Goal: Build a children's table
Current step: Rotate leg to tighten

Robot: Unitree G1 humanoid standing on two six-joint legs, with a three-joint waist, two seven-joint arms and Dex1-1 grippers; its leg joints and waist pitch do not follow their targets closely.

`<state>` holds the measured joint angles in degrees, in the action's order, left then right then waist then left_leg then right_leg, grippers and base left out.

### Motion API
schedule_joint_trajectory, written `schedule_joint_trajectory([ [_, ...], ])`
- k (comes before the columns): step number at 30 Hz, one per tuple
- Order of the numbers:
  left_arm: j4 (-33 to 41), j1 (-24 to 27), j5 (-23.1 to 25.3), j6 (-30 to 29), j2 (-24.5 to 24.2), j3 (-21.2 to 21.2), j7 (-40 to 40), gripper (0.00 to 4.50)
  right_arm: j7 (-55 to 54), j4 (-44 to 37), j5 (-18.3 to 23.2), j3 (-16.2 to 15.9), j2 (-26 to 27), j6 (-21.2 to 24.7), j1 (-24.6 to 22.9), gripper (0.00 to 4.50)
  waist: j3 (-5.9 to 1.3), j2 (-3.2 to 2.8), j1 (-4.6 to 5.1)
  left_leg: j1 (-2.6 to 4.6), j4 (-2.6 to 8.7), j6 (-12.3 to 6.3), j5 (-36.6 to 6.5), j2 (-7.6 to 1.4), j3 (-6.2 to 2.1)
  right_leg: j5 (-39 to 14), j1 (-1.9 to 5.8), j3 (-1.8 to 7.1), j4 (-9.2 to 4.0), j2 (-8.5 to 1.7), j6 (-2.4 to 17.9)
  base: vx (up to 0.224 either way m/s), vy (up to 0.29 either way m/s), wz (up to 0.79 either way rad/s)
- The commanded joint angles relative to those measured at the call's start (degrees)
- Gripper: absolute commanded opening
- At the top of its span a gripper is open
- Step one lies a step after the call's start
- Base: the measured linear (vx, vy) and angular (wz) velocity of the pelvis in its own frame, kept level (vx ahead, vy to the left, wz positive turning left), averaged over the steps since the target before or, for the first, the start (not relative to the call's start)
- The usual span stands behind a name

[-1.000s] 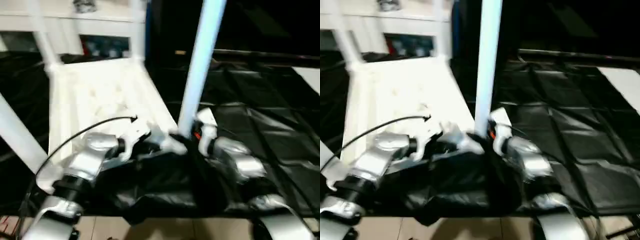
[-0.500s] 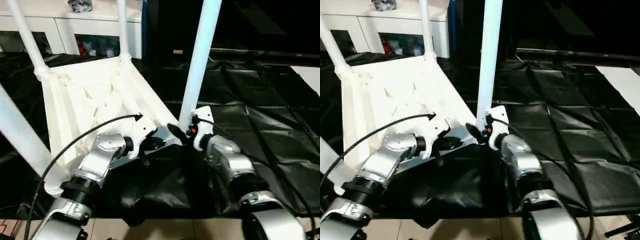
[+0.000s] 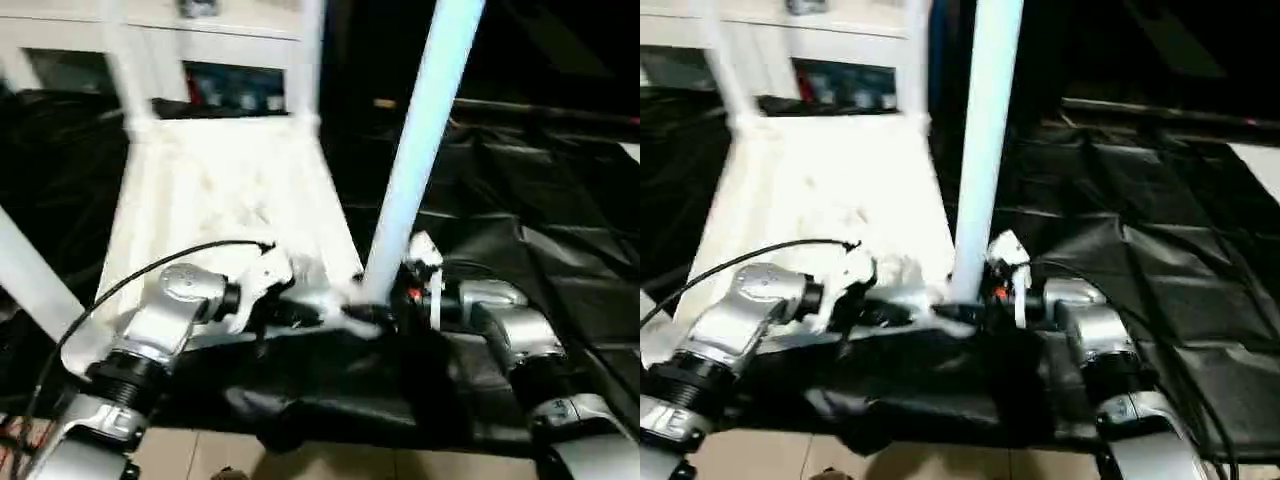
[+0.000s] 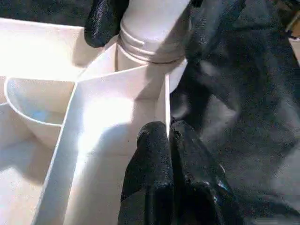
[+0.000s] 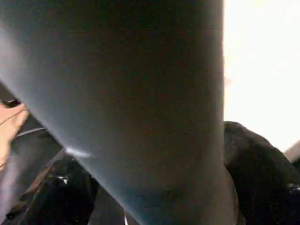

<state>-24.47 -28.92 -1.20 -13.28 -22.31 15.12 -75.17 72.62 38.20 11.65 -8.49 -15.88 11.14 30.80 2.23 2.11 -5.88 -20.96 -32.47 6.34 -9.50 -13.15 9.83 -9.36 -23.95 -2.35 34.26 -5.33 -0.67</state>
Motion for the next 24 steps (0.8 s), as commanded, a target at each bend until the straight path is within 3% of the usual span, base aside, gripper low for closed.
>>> schedule_joint_trajectory([
  [1, 0.29, -1.36, -1.13, 0.52, 0.6, 2.69, -2.7, 0.0, 2.84, -2.37, -0.11, -2.77, 0.15, 1.06, -1.08, 3.44, -3.19, -0.26, 0.04, 0.84, 3.67, -1.61, -16.15, 0.14, 1.22, -13.34, 2.67, 1.09, -3.53, -1.34, 13.13, 0.0, 0.0, 0.0],
  [6, -0.02, -1.48, -1.27, 0.81, -0.02, 2.78, -4.61, 0.0, 4.84, -4.66, 0.24, -3.45, -0.54, 3.3, -1.91, 2.99, -3.32, -0.21, -0.4, 0.64, 3.68, -1.38, -14.66, 0.14, 1.1, -11.96, 2.83, 1.11, -3.31, -1.38, 12.74, 0.0, 0.0, 0.0],
  [11, -0.03, -1.38, -1.15, 1.04, -0.14, 2.89, -4.2, 0.0, 4.33, -4.63, -0.08, -3.68, -0.55, 3.38, -2.11, 2.9, -3.42, -0.2, -0.4, 0.52, 3.59, -1.47, -13.57, 0.22, 1.11, -10.41, 2.94, 1.07, -3.11, -1.36, 12.99, 0.0, 0.0, 0.0],
  [14, -0.85, -1.99, -0.59, 0.77, 2.43, 0.93, 2.68, 0.0, -4.76, -1.06, -1.4, -1.13, 2.47, 1.2, -1.23, 2.87, -3.31, -0.24, -0.21, 0.53, 3.64, -1.0, -14.29, 0.27, 1.1, -11.41, 2.7, 1.15, -3.26, -1.45, 12.88, 0.0, 0.0, 0.0],
  [16, -1.0, -2.14, 0.16, 1.25, 3.77, 0.19, 6.67, 0.0, -11.75, 1.31, -3.21, -0.11, 4.28, -0.56, -0.57, 2.82, -3.05, -0.19, 0.06, 0.62, 3.88, 0.06, -17.13, 0.42, 0.91, -17.27, 2.6, 1.13, -3.88, -1.58, 11.2, 0.0, 0.0, 0.0],
  [17, -1.01, -2.14, 0.19, 1.28, 3.8, 0.18, 6.76, 0.0, -11.94, 1.38, -3.26, -0.08, 4.32, -0.61, -0.55, 2.82, -3.05, -0.19, 0.06, 0.62, 3.88, 0.06, -17.13, 0.42, 0.91, -17.27, 2.6, 1.13, -3.88, -1.58, 11.2, 0.0, 0.0, 0.0],
  [18, -1.22, -2.14, 1.22, 1.51, 5.0, -0.25, 10.57, 0.0, -18.79, 3.8, -4.5, 0.91, 6.0, -1.3, 0.3, 2.73, -2.95, -0.35, 0.52, 0.71, 4.07, 0.92, -19.01, 0.44, 0.7, -21.24, 2.41, 1.1, -4.31, -1.68, 9.72, 0.0, 0.0, 0.0],
  [24, 1.76, 0.03, 3.33, -1.9, 9.28, -0.26, 20.19, 0.0, -34.68, 8.92, -4.66, 4.37, 12.2, -0.8, 2.12, 2.58, -2.92, -0.26, 2.47, 0.28, 4.19, 1.4, -21.12, 0.72, 0.16, -27.89, 2.34, 0.76, -5.0, -1.69, 6.8, 0.0, 0.0, 0.0],
])
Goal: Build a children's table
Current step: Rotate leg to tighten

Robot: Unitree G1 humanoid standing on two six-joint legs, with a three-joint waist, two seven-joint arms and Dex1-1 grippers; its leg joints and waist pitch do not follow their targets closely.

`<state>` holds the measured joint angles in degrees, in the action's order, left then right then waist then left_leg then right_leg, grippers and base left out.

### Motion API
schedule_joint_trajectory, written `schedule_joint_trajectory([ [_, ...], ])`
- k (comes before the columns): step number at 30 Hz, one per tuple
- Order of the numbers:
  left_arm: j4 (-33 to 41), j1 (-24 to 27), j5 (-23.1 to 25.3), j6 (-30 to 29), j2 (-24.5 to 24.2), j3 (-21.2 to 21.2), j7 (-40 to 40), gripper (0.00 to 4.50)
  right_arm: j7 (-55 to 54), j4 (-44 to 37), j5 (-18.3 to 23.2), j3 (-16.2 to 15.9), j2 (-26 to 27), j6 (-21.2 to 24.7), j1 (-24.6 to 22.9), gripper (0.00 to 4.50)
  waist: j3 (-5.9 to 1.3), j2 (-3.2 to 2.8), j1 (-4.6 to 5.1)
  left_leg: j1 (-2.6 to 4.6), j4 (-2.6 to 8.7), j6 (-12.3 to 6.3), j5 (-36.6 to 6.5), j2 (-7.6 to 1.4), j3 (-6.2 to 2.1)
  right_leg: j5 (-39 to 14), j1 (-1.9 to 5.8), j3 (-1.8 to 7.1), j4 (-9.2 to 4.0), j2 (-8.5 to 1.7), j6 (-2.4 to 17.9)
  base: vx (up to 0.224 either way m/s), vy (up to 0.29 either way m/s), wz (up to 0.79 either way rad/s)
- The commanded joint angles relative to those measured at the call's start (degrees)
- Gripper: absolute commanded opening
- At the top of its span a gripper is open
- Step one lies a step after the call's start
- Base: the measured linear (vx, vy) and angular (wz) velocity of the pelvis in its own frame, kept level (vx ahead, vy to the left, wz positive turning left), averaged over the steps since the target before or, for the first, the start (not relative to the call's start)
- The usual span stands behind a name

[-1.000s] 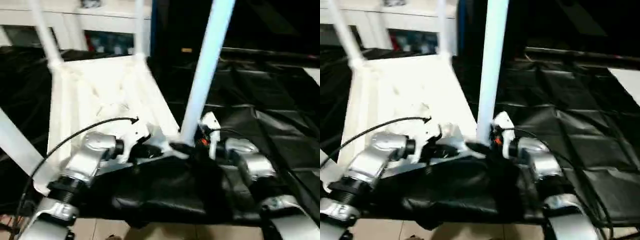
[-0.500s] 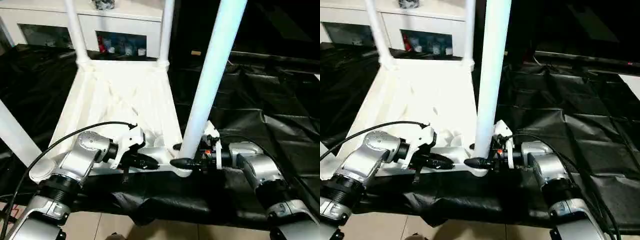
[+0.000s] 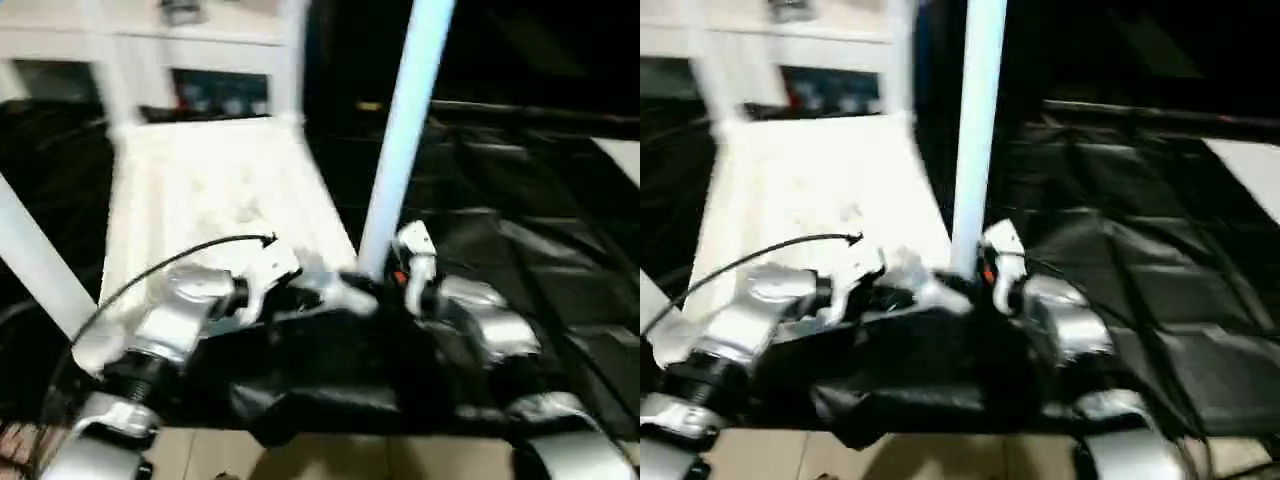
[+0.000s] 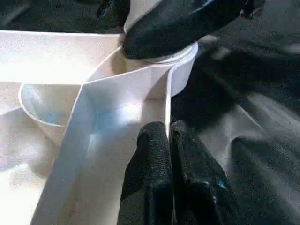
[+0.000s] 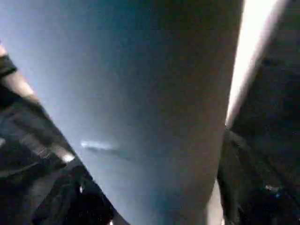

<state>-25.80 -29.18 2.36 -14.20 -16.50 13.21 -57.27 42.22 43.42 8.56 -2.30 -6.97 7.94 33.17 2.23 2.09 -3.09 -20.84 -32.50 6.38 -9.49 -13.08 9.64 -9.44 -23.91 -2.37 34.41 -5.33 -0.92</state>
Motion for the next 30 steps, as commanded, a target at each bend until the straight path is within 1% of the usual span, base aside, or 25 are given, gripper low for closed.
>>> schedule_joint_trajectory([
  [1, 3.99, 0.88, 0.22, -2.19, 4.89, 1.79, 4.38, 0.0, -8.49, 4.94, -1.83, -1.05, 5.21, 2.01, 0.26, 2.58, -2.93, -0.29, -0.12, 0.1, 4.24, 1.36, -20.96, 0.6, 0.36, -27.25, 2.25, 0.83, -5.09, -1.68, 7.25, 0.0, 0.0, 0.0],
  [2, 4.12, 0.97, 0.27, -2.39, 5.18, 1.82, 4.73, 0.0, -9.31, 5.21, -1.9, -0.93, 5.55, 1.95, 0.38, 2.58, -2.75, -0.24, 0.27, 0.0, 4.31, 1.38, -21.2, 0.67, 0.33, -27.47, 2.18, 0.71, -5.26, -1.54, 7.18, 0.0, 0.0, 0.0],
  [3, 4.71, 1.35, 0.45, -3.12, 6.3, 1.94, 6.06, 0.0, -12.58, 6.21, -2.23, -0.46, 6.84, 1.66, 0.78, 2.57, -2.83, -0.34, 0.29, 0.09, 4.29, 1.47, -21.43, 0.64, 0.27, -27.76, 2.17, 0.67, -5.24, -1.62, 7.1, 0.0, 0.0, 0.0],
  [4, 4.71, 1.35, 0.45, -3.12, 6.3, 1.94, 6.06, 0.0, -12.58, 6.21, -2.23, -0.46, 6.84, 1.66, 0.78, 2.57, -2.81, -0.26, 0.67, 0.06, 4.22, 1.3, -21.94, 0.77, 0.3, -28.09, 2.06, 0.64, -5.38, -1.5, 6.92, 0.0, 0.0, 0.0],
  [6, 5.48, 1.83, 0.54, -3.4, 7.44, 2.48, 6.96, 0.0, -13.56, 7.04, -3.84, -1.67, 8.05, -0.75, 1.02, 2.57, -2.77, -0.18, 0.83, 0.37, 4.11, 0.66, -23.93, 0.79, 0.32, -29.13, 1.68, 0.63, -5.72, -1.38, 6.55, 0.0, 0.0, 0.0],
  [7, 5.64, 1.93, 0.49, -3.34, 7.73, 2.71, 7.0, 0.0, -13.03, 7.17, -4.62, -2.54, 8.21, -1.96, 1.04, 2.57, -2.77, -0.15, 0.87, 0.38, 4.08, 0.52, -24.16, 0.82, 0.34, -29.24, 1.64, 0.67, -5.77, -1.38, 6.51, 0.0, 0.0, 0.0],
  [8, 5.64, 1.93, 0.48, -3.32, 7.75, 2.75, 6.99, 0.0, -12.89, 7.15, -4.66, -2.61, 8.22, -2.13, 1.03, 2.91, -2.75, -0.25, 0.91, 0.33, 4.16, 0.36, -24.53, 0.8, 0.28, -29.14, 1.67, 0.67, -5.76, -1.35, 6.52, 0.0, 0.0, 0.0],
  [9, 5.7, 1.92, 0.39, -3.16, 7.79, 3.03, 6.95, 0.0, -11.23, 6.88, -4.76, -2.96, 7.86, -3.73, 1.04, 3.12, -2.79, -0.16, 0.96, 0.34, 4.17, 0.15, -24.76, 0.78, 0.3, -28.9, 1.67, 0.63, -5.78, -1.32, 6.52, 0.0, 0.0, 0.0],
  [10, 5.5, 1.73, 0.2, -2.89, 7.47, 2.97, 6.56, 0.0, -10.46, 6.64, -4.59, -2.81, 7.48, -4.13, 1.08, 3.26, -2.78, -0.23, 0.95, 0.36, 4.22, 0.08, -24.77, 0.77, 0.29, -28.64, 1.69, 0.63, -5.76, -1.29, 6.59, 0.0, 0.0, 0.0],
  [11, 5.26, 1.57, 0.0, -2.51, 7.06, 2.91, 5.94, 0.0, -9.57, 6.26, -4.34, -2.66, 7.07, -4.31, 1.1, 3.26, -2.91, -0.27, 0.91, 0.25, 4.26, 0.03, -23.85, 0.73, 0.31, -26.65, 1.86, 0.69, -5.57, -1.23, 7.13, 0.0, 0.0, 0.0],
  [12, 5.17, 1.54, -0.2, -1.93, 6.3, 2.86, 4.94, 0.0, -7.8, 5.4, -4.28, -2.78, 6.31, -5.11, 1.0, 3.26, -2.87, -0.32, 0.93, 0.31, 4.26, -0.14, -23.79, 0.67, 0.43, -24.94, 1.73, 0.81, -5.48, -1.15, 7.77, 0.0, 0.0, 0.0],
  [14, 5.31, 1.65, -0.3, -1.79, 5.97, 2.81, 4.25, 0.0, -6.2, 4.73, -4.2, -3.06, 5.83, -5.66, 0.82, 3.61, -2.93, -0.25, 0.81, 0.27, 4.22, -0.55, -23.31, 0.67, 0.51, -23.31, 1.94, 0.88, -5.3, -1.12, 8.43, 0.0, 0.0, 0.0],
  [15, 5.45, 1.74, -0.49, -1.56, 5.47, 2.83, 3.18, 0.0, -4.13, 3.78, -3.59, -3.15, 5.2, -5.24, 0.56, 3.68, -2.98, -0.27, 0.73, 0.25, 4.19, -0.86, -22.51, 0.64, 0.57, -21.67, 2.04, 0.97, -5.12, -1.13, 9.09, 0.0, 0.0, 0.0],
  [18, 6.46, 2.15, -1.93, -1.05, 3.59, 3.18, -1.11, 0.0, 2.65, 1.45, -2.06, -3.37, 2.89, -5.99, -0.34, 3.68, -3.1, -0.23, 0.61, 0.03, 4.13, -1.7, -19.99, 0.63, 0.76, -18.22, 2.42, 1.05, -4.76, -1.13, 10.26, 0.0, 0.0, 0.0],
  [19, 6.72, 2.26, -2.41, -0.65, 2.9, 3.3, -2.67, 0.0, 5.29, 0.64, -1.51, -3.38, 2.04, -6.27, -0.67, 3.68, -3.39, -0.29, 0.37, 0.09, 3.97, -2.17, -18.31, 0.6, 0.82, -15.82, 2.68, 1.08, -4.48, -1.2, 10.94, 0.0, 0.0, 0.0],
  [20, 6.79, 2.28, -2.71, -0.55, 2.53, 3.32, -3.55, 0.0, 6.94, 0.0, -1.12, -3.45, 1.49, -6.18, -0.91, 3.68, -3.39, -0.29, 0.37, 0.09, 3.97, -2.17, -18.31, 0.6, 0.82, -15.82, 2.68, 1.08, -4.48, -1.2, 10.94, 0.0, 0.0, 0.0],
  [21, 6.61, 2.12, -3.26, 0.0, 1.27, 3.43, -6.22, 0.0, 12.59, -2.14, -0.2, -4.12, -0.68, -5.57, -1.84, 3.68, -3.45, -0.36, 0.17, 0.18, 3.75, -3.15, -15.79, 0.53, 1.02, -11.02, 2.79, 1.13, -4.06, -1.01, 12.57, 0.0, 0.0, 0.0],
  [22, 6.41, 1.99, -3.4, 0.26, 0.7, 3.49, -7.36, 0.0, 15.3, -3.16, 0.11, -4.57, -1.8, -5.23, -2.33, 3.68, -3.51, -0.21, 0.12, -0.01, 3.64, -3.52, -14.58, 0.54, 1.02, -9.16, 3.03, 1.12, -3.76, -0.97, 13.02, 0.0, 0.0, 0.0],
  [23, 6.26, 1.89, -3.51, 0.4, 0.38, 3.52, -8.07, 0.0, 16.88, -3.73, 0.36, -4.86, -2.47, -4.77, -2.59, 3.68, -3.73, -0.42, -0.17, 0.11, 3.48, -4.33, -12.17, 0.46, 1.08, -5.14, 3.08, 1.09, -3.28, -0.95, 14.29, 0.0, 0.0, 0.0],
  [25, 5.62, 1.42, -3.81, 1.12, -1.12, 3.82, -11.48, 0.0, 23.58, -6.39, 1.46, -6.2, -5.31, -2.18, -3.75, 3.68, -3.81, -0.41, -0.65, 0.33, 3.12, -5.71, -9.29, 0.47, 1.29, -0.29, 3.1, 1.04, -2.78, -0.86, 16.19, 0.0, 0.0, 0.0],
  [26, 5.62, 1.42, -3.81, 1.12, -1.12, 3.82, -11.48, 0.0, 23.58, -6.39, 1.46, -6.2, -5.31, -2.18, -3.75, 3.68, -3.81, -0.41, -0.65, 0.33, 3.12, -5.71, -9.29, 0.47, 1.29, -0.29, 3.1, 1.04, -2.78, -0.86, 16.19, 0.0, 0.0, 0.0],
  [27, 5.08, 0.92, -4.24, 1.33, -2.35, 4.14, -14.33, 0.0, 29.0, -9.08, 2.57, -7.65, -7.66, 0.8, -4.84, 3.68, -3.53, -0.41, -1.11, 0.36, 3.2, -6.08, -9.73, 0.35, 1.39, -0.93, 3.23, 0.96, -2.88, -0.75, 16.47, 0.0, 0.0, 0.0],
  [28, 4.68, 0.57, -4.52, 1.58, -3.0, 4.31, -15.9, 0.0, 31.58, -10.48, 3.23, -8.44, -8.78, 2.63, -5.37, 3.68, -3.5, -0.49, -1.4, 0.38, 3.2, -5.96, -10.05, 0.26, 1.37, -1.72, 3.29, 0.9, -2.84, -0.8, 16.38, 0.0, 0.0, 0.0],
  [29, 4.68, 0.57, -4.52, 1.58, -3.0, 4.31, -15.9, 0.0, 31.58, -10.48, 3.23, -8.44, -8.78, 2.63, -5.37, 3.68, -3.44, -0.54, -1.9, 0.56, 3.22, -5.73, -11.31, 0.16, 1.45, -3.83, 3.2, 0.89, -2.94, -0.84, 15.95, 0.0, 0.0, 0.0],
  [30, 4.48, 0.39, -4.67, 1.72, -3.25, 4.37, -16.55, 0.0, 32.52, -11.01, 3.51, -8.75, -9.2, 3.42, -5.56, 3.68, -3.29, -0.56, -2.26, 0.71, 3.37, -5.01, -13.08, 0.05, 1.54, -6.37, 2.9, 0.98, -3.21, -1.0, 15.54, 0.0, 0.0, 0.0],
])
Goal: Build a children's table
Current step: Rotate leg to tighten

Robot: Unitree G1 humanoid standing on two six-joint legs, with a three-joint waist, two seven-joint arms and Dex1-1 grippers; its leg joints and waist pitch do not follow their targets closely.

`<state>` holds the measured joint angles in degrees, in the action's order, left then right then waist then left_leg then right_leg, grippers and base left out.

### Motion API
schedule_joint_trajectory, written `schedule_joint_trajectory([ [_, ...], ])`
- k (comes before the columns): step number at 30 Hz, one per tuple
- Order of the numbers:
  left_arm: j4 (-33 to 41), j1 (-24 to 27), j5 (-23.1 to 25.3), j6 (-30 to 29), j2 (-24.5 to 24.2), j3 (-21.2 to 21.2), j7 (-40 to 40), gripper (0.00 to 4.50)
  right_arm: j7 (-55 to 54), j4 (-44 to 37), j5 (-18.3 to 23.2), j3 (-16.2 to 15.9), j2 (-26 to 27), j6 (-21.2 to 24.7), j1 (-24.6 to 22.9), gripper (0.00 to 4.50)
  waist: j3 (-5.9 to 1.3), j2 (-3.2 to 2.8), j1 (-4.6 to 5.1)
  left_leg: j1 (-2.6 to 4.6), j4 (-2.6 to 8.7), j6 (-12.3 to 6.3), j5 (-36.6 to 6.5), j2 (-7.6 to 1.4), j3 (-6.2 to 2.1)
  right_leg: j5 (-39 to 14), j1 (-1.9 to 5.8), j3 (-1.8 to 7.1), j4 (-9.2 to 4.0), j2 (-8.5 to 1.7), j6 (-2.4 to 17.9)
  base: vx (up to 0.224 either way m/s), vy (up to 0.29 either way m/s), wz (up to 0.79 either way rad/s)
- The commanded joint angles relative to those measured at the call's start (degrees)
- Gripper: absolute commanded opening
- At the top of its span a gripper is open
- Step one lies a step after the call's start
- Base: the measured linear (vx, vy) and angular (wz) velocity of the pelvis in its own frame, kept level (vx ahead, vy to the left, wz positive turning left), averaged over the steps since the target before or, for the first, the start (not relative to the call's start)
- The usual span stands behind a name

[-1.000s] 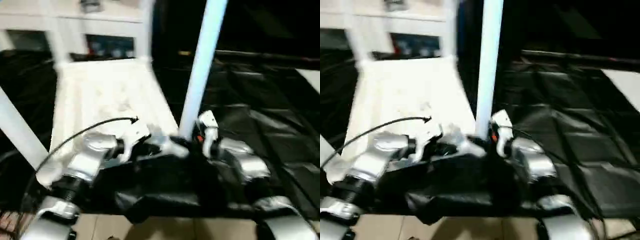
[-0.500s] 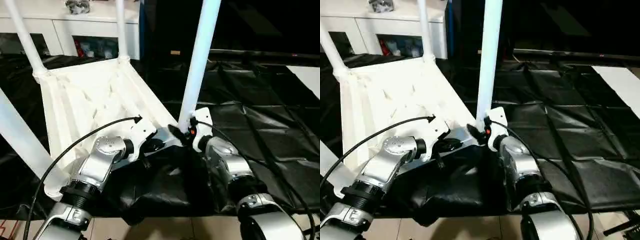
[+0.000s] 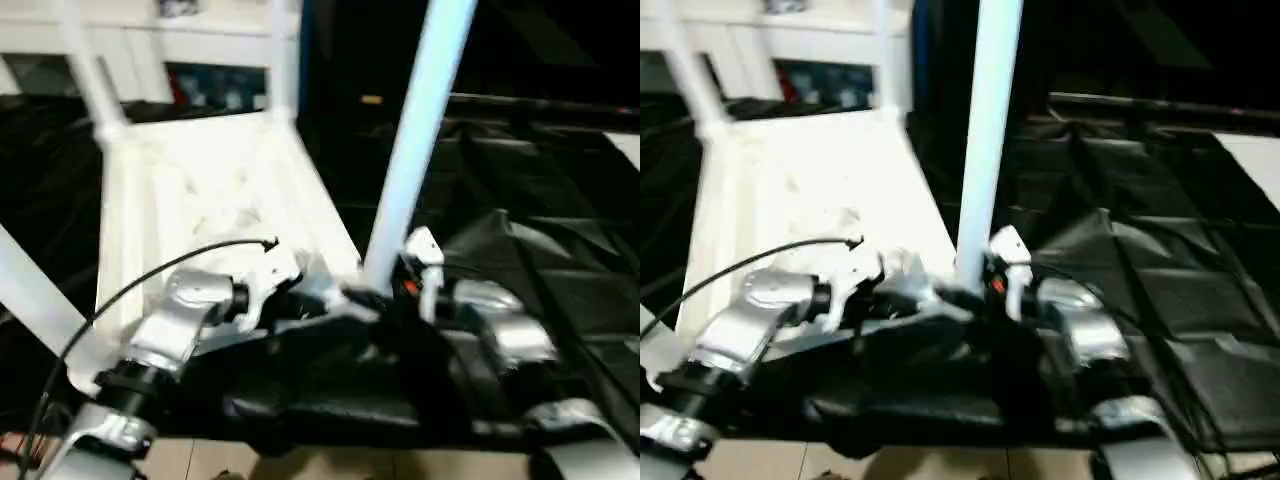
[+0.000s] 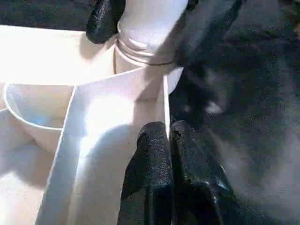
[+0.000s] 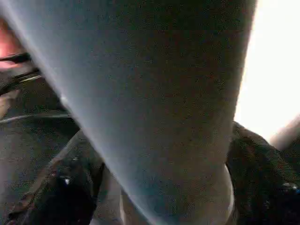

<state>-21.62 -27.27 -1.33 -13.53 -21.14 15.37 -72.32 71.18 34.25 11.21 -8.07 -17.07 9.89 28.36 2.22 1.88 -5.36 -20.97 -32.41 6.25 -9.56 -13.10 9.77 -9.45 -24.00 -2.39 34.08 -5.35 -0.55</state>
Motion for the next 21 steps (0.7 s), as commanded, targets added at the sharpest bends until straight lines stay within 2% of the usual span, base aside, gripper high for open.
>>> schedule_joint_trajectory([
  [1, -0.54, -2.18, -1.34, 1.07, 0.64, 2.61, -3.45, 0.0, 5.5, -3.23, 1.27, -3.73, 0.12, 2.97, -1.2, 3.68, -3.25, -0.26, -0.04, 0.86, 3.34, -4.41, -13.97, -0.02, 1.45, -7.54, 2.91, 1.04, -2.97, -1.09, 15.0, 0.0, 0.0, 0.0],
  [4, -1.35, -2.9, -1.47, 1.29, 0.06, 2.96, -5.13, 0.0, 6.79, -4.15, 1.11, -4.38, -0.38, 3.5, -1.69, 3.68, -3.04, -0.15, -0.49, 0.93, 3.59, -2.22, -16.66, 0.07, 1.38, -14.0, 2.67, 1.19, -3.58, -1.29, 12.84, 0.0, 0.0, 0.0],
  [7, -1.63, -3.28, -1.8, 1.15, -0.14, 3.0, -6.27, 0.0, 7.44, -4.26, 1.12, -4.71, -0.65, 4.03, -1.75, 3.52, -3.07, -0.15, -0.44, 0.73, 3.79, -1.31, -17.06, 0.08, 1.13, -16.07, 2.74, 1.18, -3.68, -1.41, 11.79, 0.0, 0.0, 0.0],
  [10, -1.63, -3.34, -1.86, 1.04, -0.29, 3.04, -6.8, 0.0, 7.84, -4.88, 1.43, -4.74, -0.82, 4.95, -1.89, 3.32, -3.16, -0.09, -0.44, 0.68, 3.76, -1.18, -16.17, 0.13, 1.09, -15.46, 2.76, 1.18, -3.66, -1.41, 11.6, 0.0, 0.0, 0.0],
  [12, -1.85, -3.39, -1.88, 1.5, -0.44, 3.11, -7.13, 0.0, 8.23, -6.35, 2.06, -4.82, -1.26, 6.93, -2.16, 3.12, -3.26, -0.12, -0.57, 0.61, 3.64, -1.47, -14.62, 0.15, 1.14, -13.02, 2.89, 1.19, -3.42, -1.24, 11.9, 0.0, 0.0, 0.0],
  [15, -2.15, -3.4, -1.7, 1.96, -0.35, 2.98, -6.49, 0.0, 7.6, -6.73, 2.02, -4.47, -1.21, 7.29, -2.31, 2.95, -3.39, 0.0, -0.64, 0.43, 3.48, -1.74, -13.11, 0.2, 1.17, -11.04, 2.99, 1.15, -3.09, -1.32, 12.37, 0.0, 0.0, 0.0],
  [17, -2.49, -3.4, -1.51, 2.16, 0.02, 2.57, -5.11, 0.0, 5.81, -6.27, 1.97, -3.47, -0.5, 7.0, -2.24, 2.9, -3.39, 0.09, -0.63, 0.45, 3.45, -1.78, -13.21, 0.23, 1.19, -11.38, 2.99, 1.13, -3.14, -1.31, 12.36, 0.0, 0.0, 0.0],
  [21, -2.21, -3.2, -1.31, 1.59, 1.58, 0.73, -0.18, 0.0, 0.14, -4.57, 1.45, -1.57, 1.79, 5.42, -1.84, 2.83, -3.15, 0.12, -0.47, 0.54, 3.62, -1.0, -15.2, 0.3, 1.11, -15.48, 2.71, 1.2, -3.58, -1.48, 11.32, 0.0, 0.0, 0.0],
])
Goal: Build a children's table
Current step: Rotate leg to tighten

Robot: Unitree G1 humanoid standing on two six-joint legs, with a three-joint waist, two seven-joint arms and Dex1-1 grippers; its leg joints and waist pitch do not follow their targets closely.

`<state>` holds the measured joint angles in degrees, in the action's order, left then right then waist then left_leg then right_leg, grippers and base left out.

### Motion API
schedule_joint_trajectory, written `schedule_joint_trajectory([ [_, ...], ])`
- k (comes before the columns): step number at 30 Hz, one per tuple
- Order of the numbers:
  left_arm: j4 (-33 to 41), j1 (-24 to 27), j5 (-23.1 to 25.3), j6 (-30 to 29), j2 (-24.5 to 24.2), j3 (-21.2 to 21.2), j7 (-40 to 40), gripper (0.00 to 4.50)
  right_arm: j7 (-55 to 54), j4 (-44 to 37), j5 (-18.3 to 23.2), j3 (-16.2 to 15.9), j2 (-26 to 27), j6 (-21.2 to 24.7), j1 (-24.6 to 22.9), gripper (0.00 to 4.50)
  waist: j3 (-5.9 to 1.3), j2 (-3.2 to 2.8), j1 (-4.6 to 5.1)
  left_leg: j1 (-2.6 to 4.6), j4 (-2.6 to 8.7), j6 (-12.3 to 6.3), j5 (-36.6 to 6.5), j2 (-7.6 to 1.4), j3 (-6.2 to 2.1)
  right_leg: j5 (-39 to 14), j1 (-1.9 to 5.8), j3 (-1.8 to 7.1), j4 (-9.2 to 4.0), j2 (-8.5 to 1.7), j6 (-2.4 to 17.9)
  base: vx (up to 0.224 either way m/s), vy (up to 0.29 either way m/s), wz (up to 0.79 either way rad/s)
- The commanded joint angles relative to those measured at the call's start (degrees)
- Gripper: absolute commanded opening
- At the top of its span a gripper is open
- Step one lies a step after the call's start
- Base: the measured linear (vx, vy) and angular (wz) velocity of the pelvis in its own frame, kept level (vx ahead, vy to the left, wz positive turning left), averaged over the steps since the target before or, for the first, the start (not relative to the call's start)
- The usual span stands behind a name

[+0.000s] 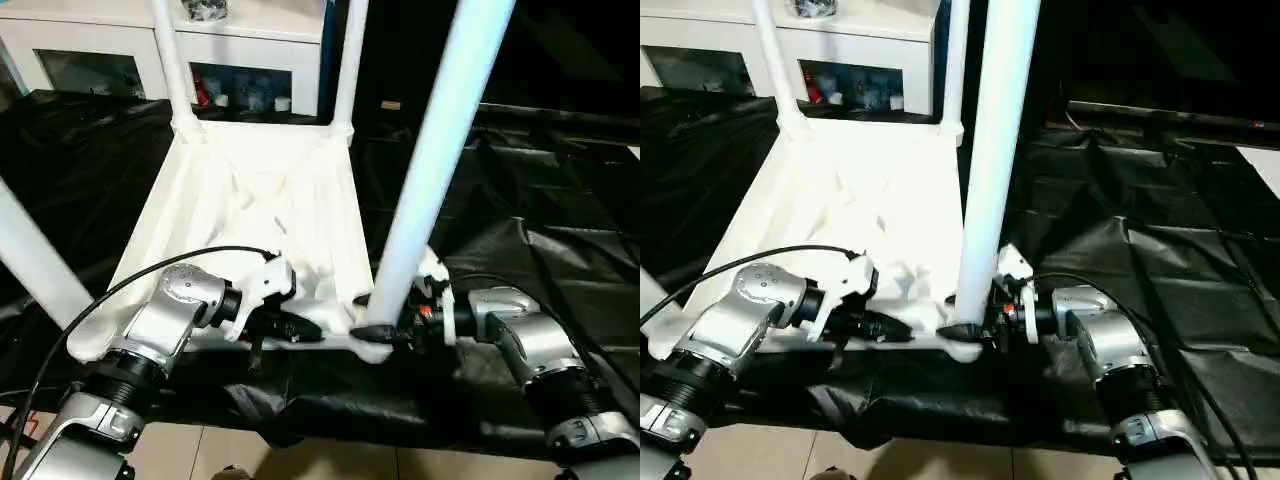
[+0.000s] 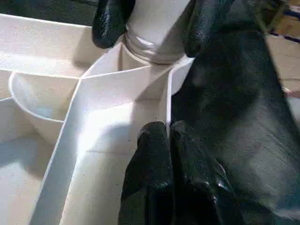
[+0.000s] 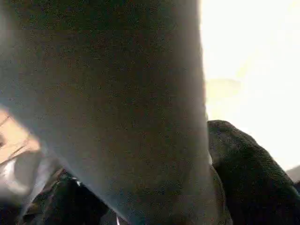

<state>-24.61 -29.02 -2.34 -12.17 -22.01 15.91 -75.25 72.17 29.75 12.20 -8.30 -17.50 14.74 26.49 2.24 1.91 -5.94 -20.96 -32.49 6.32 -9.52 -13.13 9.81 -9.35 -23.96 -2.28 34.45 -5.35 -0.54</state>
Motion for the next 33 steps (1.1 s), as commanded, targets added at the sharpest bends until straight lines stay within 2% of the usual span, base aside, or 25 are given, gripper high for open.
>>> schedule_joint_trajectory([
  [1, 1.1, -1.31, -0.17, -0.21, 3.32, -0.59, 5.06, 0.0, -6.05, 1.71, -0.72, -0.63, 3.74, -0.7, 0.53, 2.83, -3.13, 0.18, 0.27, 0.49, 3.8, -0.66, -16.58, 0.4, 0.94, -18.64, 2.7, 1.05, -4.27, -1.57, 10.22, 0.0, 0.0, 0.0],
  [2, 1.71, -0.96, -0.31, -0.36, 3.74, -0.83, 5.84, 0.0, -10.19, 3.48, -1.52, 0.11, 4.98, -1.85, 1.12, 2.76, -3.06, 0.1, 0.53, 0.5, 3.9, -0.09, -17.0, 0.39, 0.88, -20.27, 2.44, 1.11, -4.41, -1.64, 9.54, 0.0, 0.0, 0.0],
  [5, 2.25, -0.56, 0.09, -0.73, 4.6, -1.25, 8.44, 0.0, -16.59, 6.69, -2.66, 1.34, 6.72, -2.51, 2.44, 2.67, -2.98, 0.18, 1.61, 0.0, 4.21, 0.78, -17.53, 0.56, 0.53, -22.29, 2.74, 0.84, -4.49, -1.52, 8.35, 0.0, 0.0, 0.0],
  [6, 2.42, -0.34, 0.44, -0.72, 5.23, -1.41, 10.12, 0.0, -20.77, 8.99, -3.28, 2.17, 7.8, -2.7, 3.41, 2.67, -3.0, 0.2, 1.96, 0.04, 4.17, 0.91, -17.93, 0.64, 0.51, -23.56, 2.68, 0.76, -4.63, -1.5, 7.93, 0.0, 0.0, 0.0],
  [8, 1.86, -0.23, 1.47, -0.57, 7.21, -1.99, 15.13, 0.0, -29.5, 13.68, -4.14, 4.1, 10.19, -3.74, 5.39, 2.62, -3.02, 0.38, 2.82, -0.16, 4.14, 1.01, -17.89, 0.64, 0.44, -23.41, 2.61, 0.8, -4.65, -1.54, 8.04, 0.0, 0.0, 0.0],
  [10, 1.5, -0.14, 2.04, -1.06, 9.2, -2.29, 19.06, 0.0, -36.99, 17.09, -4.51, 5.96, 12.61, -4.68, 6.84, 2.59, -3.03, 0.28, 3.38, -0.16, 4.03, 1.28, -17.38, 0.7, 0.45, -23.22, 2.5, 0.83, -4.63, -1.56, 8.04, 0.0, 0.0, 0.0],
  [11, 1.52, -0.07, 2.11, -1.23, 9.73, -2.26, 19.81, 0.0, -38.95, 17.87, -4.46, 6.55, 13.33, -4.7, 7.18, 2.59, -3.11, 0.38, 3.7, -0.25, 3.96, 1.15, -17.21, 0.84, 0.4, -23.09, 2.74, 0.75, -4.63, -1.51, 8.07, 0.0, 0.0, 0.0],
  [12, 1.68, 0.06, 2.4, -1.82, 10.63, -2.05, 21.17, 0.0, -41.84, 19.19, -4.88, 6.99, 14.48, -5.31, 7.65, 2.58, -3.22, 0.54, 3.72, -0.19, 3.88, 0.66, -16.6, 0.74, 0.55, -21.81, 2.6, 0.86, -4.63, -1.49, 8.33, 0.0, 0.0, 0.0],
  [14, 2.53, 0.58, 2.98, -2.56, 12.01, -1.32, 22.62, 0.0, -45.85, 21.18, -5.98, 6.87, 16.23, -6.51, 8.34, 2.58, -3.14, 0.26, 3.8, -0.1, 3.92, 0.45, -16.56, 0.69, 0.59, -19.83, 2.45, 0.9, -4.46, -1.35, 9.1, 0.0, 0.0, 0.0],
  [15, 3.06, 0.86, 3.23, -3.12, 12.69, -0.88, 23.13, 0.0, -46.38, 21.59, -6.51, 6.35, 17.07, -7.7, 8.44, 2.58, -3.19, 0.34, 3.9, -0.19, 3.96, 0.4, -16.88, 0.72, 0.53, -19.51, 2.66, 0.8, -4.37, -1.31, 9.17, 0.0, 0.0, 0.0],
  [17, 3.41, 1.03, 3.3, -3.5, 13.03, -0.57, 23.5, 0.0, -46.41, 21.99, -6.75, 6.0, 17.56, -8.67, 8.58, 2.58, -3.15, 0.26, 3.79, 0.16, 3.85, -0.01, -17.58, 0.7, 0.68, -18.61, 2.41, 0.9, -4.47, -1.18, 9.39, 0.0, 0.0, 0.0],
  [19, 3.15, 0.88, 3.66, -3.11, 13.14, -0.17, 23.74, 0.0, -43.67, 22.15, -6.49, 5.88, 18.06, -10.54, 8.86, 3.23, -3.15, 0.29, 3.76, 0.09, 3.91, -0.54, -17.72, 0.7, 0.68, -17.49, 2.58, 0.94, -4.35, -1.11, 9.72, 0.0, 0.0, 0.0],
  [21, 2.52, 0.33, 3.78, -2.52, 12.54, -0.06, 22.88, 0.0, -41.78, 21.73, -6.94, 5.41, 17.11, -11.98, 9.04, 3.23, -3.19, 0.24, 3.73, 0.25, 3.84, -0.65, -18.13, 0.66, 0.78, -17.22, 2.48, 0.99, -4.39, -1.1, 10.12, 0.0, 0.0, 0.0],
  [24, 2.56, 0.22, 3.6, -2.29, 11.79, 0.36, 21.57, 0.0, -39.27, 21.08, -7.09, 4.66, 16.14, -13.01, 8.85, 3.63, -3.2, 0.17, 3.56, 0.24, 3.79, -1.1, -17.72, 0.7, 0.84, -16.46, 2.61, 1.0, -4.38, -1.1, 10.37, 0.0, 0.0, 0.0],
  [28, 3.45, 0.51, 2.94, -3.03, 8.98, 1.96, 16.2, 0.0, -27.01, 17.38, -5.13, 2.94, 12.5, -13.49, 7.49, 3.68, -3.37, 0.15, 3.44, 0.16, 3.7, -1.75, -16.5, 0.62, 0.83, -14.33, 2.85, 0.98, -4.14, -1.11, 11.08, 0.0, 0.0, 0.0],
  [30, 3.59, 0.53, 2.78, -3.23, 8.15, 2.44, 14.48, 0.0, -23.06, 16.06, -4.36, 2.54, 11.41, -12.91, 7.04, 3.68, -3.53, -0.11, 3.18, 0.29, 3.5, -3.04, -14.47, 0.46, 0.95, -9.34, 2.94, 1.0, -3.72, -0.96, 12.63, 0.0, 0.0, 0.0],
  [32, 3.41, 0.43, 2.83, -3.16, 6.57, 3.0, 11.98, 0.0, -15.93, 13.0, -3.39, 1.22, 8.97, -11.78, 5.8, 3.68, -3.54, -0.02, 3.09, 0.13, 3.49, -3.39, -13.42, 0.48, 0.92, -7.45, 3.17, 0.9, -3.43, -0.9, 13.44, 0.0, 0.0, 0.0],
  [33, 2.97, 0.24, 2.98, -2.9, 5.8, 3.08, 11.01, 0.0, -12.45, 11.38, -2.97, 0.37, 7.57, -11.03, 5.09, 3.68, -3.52, -0.06, 2.76, 0.45, 3.34, -4.19, -13.08, 0.46, 1.07, -6.27, 3.08, 0.92, -3.43, -0.88, 14.33, 0.0, 0.0, 0.0],
])
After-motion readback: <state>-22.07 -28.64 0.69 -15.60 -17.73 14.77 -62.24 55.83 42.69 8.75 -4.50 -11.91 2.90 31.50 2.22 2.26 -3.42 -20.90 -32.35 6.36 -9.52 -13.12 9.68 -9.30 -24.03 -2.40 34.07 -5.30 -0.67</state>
